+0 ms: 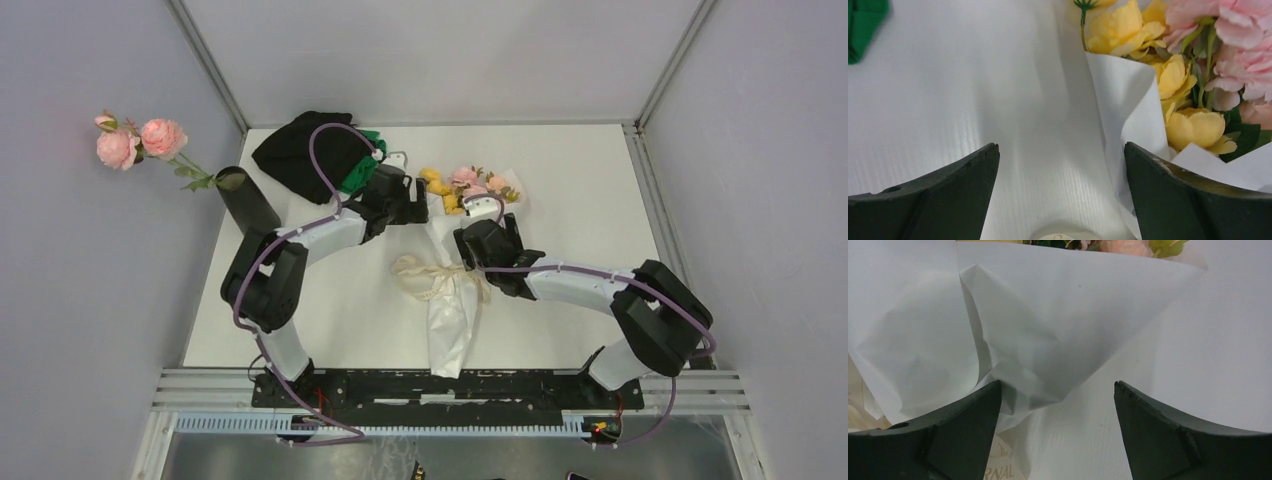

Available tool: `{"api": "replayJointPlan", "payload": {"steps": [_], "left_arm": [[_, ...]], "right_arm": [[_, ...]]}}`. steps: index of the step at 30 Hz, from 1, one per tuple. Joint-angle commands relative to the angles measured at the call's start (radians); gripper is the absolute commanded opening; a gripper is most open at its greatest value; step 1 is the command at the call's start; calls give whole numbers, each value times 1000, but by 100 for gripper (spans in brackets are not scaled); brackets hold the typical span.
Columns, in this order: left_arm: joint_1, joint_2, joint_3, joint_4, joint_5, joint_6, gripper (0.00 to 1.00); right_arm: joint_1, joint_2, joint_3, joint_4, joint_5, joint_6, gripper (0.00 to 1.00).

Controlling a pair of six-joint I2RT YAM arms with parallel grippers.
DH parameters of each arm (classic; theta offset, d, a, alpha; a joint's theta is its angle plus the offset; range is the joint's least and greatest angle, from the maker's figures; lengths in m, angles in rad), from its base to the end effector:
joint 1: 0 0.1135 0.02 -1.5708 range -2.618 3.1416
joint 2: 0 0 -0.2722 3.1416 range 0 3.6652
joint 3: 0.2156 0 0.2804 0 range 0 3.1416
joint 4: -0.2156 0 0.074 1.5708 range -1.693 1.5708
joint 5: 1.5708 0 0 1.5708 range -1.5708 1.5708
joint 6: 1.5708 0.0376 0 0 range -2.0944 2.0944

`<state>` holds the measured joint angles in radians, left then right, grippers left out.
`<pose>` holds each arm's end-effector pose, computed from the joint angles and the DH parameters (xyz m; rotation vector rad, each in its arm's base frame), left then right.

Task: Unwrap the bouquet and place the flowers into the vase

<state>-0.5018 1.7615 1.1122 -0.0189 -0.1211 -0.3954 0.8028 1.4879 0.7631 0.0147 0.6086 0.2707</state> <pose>0.3646 -0.1949 0.1940 0.0538 2.2560 -0.3509 0.2390 0.2165 0.1797 -0.2618 2.1199 -0.0743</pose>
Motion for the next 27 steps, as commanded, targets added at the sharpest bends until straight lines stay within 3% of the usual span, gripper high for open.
{"api": "replayJointPlan", "payload": {"steps": [1,18,27], "left_arm": [[-49,48,-3,-26,23,-65,100],[-43,284,381,-171,-99,0,100],[-8,221,346,-178,-81,-44,100]], "right_arm": [[-2,72,71,24,-38,10,90],[-87,317,397,-52,-122,-75,93],[-170,416,530,-93,-215,-73,93]]}}
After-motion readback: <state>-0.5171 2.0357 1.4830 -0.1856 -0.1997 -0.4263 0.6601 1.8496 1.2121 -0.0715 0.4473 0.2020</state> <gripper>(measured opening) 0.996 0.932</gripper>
